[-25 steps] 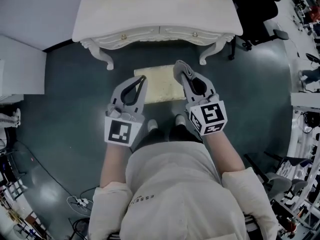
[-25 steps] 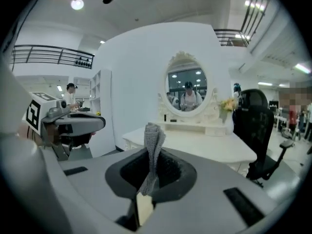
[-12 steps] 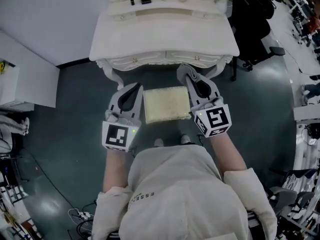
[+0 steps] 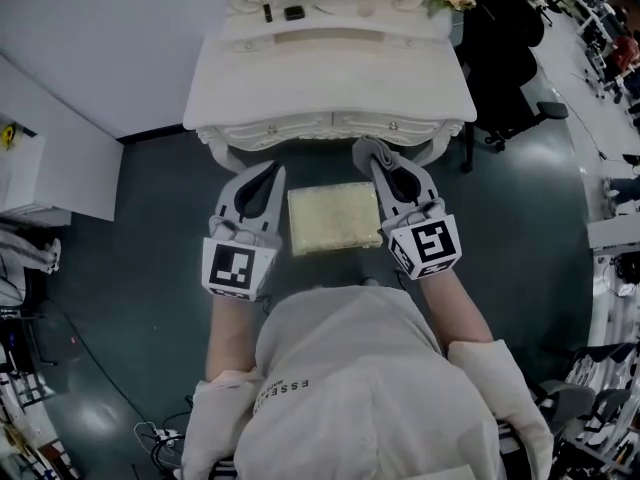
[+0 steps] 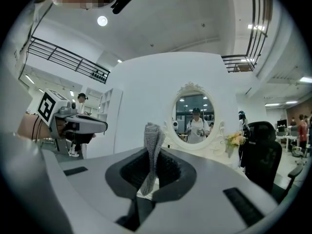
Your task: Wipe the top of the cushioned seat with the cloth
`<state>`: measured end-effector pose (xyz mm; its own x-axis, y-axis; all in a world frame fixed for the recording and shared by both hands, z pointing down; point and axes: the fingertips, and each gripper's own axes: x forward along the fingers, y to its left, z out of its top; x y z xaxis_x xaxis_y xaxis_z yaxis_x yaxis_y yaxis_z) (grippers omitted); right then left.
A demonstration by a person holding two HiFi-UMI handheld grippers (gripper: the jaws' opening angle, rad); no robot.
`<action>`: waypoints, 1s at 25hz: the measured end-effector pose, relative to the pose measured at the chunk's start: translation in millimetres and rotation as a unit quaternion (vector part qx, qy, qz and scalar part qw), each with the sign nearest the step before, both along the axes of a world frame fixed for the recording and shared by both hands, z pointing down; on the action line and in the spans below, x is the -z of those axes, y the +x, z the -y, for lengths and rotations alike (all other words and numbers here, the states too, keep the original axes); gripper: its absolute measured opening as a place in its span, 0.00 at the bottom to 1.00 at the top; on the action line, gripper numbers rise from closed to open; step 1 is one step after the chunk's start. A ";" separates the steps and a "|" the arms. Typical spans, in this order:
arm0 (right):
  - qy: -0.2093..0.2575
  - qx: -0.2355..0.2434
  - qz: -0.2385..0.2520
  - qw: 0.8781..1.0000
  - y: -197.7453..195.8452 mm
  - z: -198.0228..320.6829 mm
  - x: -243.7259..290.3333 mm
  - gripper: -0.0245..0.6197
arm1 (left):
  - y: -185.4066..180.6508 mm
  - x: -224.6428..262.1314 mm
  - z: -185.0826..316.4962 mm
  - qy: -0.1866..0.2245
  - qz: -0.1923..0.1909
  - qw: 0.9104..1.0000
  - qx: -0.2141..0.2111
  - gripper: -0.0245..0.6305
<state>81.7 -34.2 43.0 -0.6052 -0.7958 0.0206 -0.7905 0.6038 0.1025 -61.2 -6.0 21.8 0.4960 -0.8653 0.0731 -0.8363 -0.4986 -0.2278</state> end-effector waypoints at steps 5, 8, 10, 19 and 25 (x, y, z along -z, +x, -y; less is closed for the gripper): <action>-0.003 0.001 -0.002 1.000 -1.2 0.9 -2.3 0.08 | 4.1 -3.2 -0.3 0.005 0.010 1.000 -0.009 0.04; -0.001 0.002 -0.005 1.000 -1.9 2.7 -0.8 0.08 | 3.4 -2.2 0.2 0.005 0.010 1.000 -0.007 0.04; -0.001 0.000 -0.007 1.000 -2.4 4.2 -1.0 0.08 | 1.4 -1.4 0.3 0.002 0.004 1.000 -0.001 0.04; -0.002 -0.001 -0.027 1.000 -9.4 2.4 -3.4 0.08 | -4.7 -3.3 1.7 0.002 0.011 1.000 0.003 0.04; -0.001 0.000 -0.024 1.000 -15.4 0.8 -3.8 0.08 | -9.3 -7.0 2.2 0.007 0.026 1.000 0.003 0.04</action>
